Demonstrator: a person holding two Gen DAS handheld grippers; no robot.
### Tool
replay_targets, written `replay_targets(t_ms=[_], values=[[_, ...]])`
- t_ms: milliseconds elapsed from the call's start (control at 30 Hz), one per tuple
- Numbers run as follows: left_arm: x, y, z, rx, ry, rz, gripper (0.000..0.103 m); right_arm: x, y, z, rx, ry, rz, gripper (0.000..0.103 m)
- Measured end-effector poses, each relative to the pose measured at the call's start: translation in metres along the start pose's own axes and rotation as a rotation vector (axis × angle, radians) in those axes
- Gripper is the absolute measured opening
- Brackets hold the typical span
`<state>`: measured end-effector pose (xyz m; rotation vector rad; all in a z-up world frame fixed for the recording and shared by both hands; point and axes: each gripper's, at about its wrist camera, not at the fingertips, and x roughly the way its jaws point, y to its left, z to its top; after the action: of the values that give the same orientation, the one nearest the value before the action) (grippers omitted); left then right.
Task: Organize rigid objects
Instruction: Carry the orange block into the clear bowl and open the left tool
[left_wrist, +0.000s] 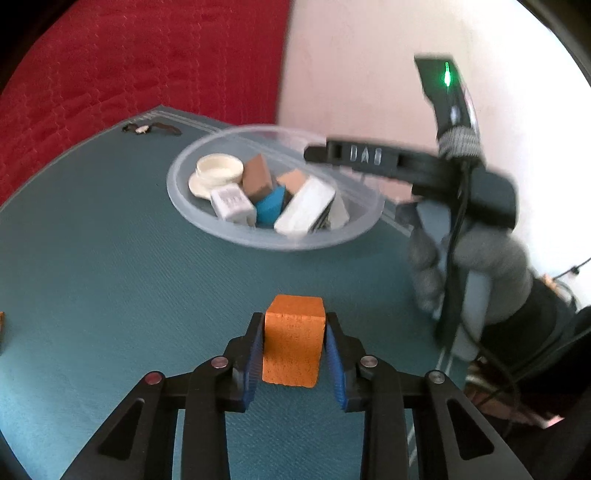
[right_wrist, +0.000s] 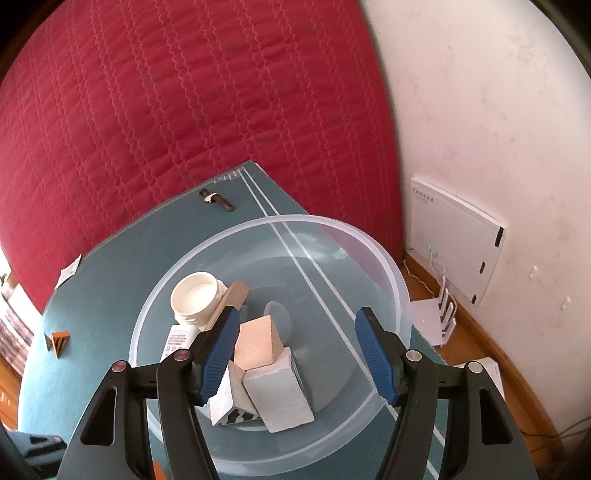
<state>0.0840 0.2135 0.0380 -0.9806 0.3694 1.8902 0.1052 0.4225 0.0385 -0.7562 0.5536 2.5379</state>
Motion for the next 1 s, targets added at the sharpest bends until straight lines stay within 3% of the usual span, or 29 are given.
replay_targets(t_ms=[300,667,700,767,1000], values=[[-0.018,-0.006,0.04,0.008,-0.123,-0.002,0.033,-0.002,-0.002,0.001,0.01,-0.008,-0.002,0.066],[0.017,0.004,0.085,-0.013,-0.165,0.022,0.034,-0.006,-0.009,0.002,0.026,-0.025,-0.019,0.066],[0.023,0.008,0.088,-0.028,-0.17,0.024,0.037,-0.006,-0.01,0.002,0.025,-0.027,-0.023,0.066],[0.025,0.012,0.088,-0.054,-0.167,0.046,0.069,-0.008,-0.01,0.002,0.024,-0.035,-0.026,0.066],[0.026,0.028,0.075,-0.097,-0.164,0.137,0.071,-0.009,-0.014,0.003,0.024,-0.043,-0.033,0.066]])
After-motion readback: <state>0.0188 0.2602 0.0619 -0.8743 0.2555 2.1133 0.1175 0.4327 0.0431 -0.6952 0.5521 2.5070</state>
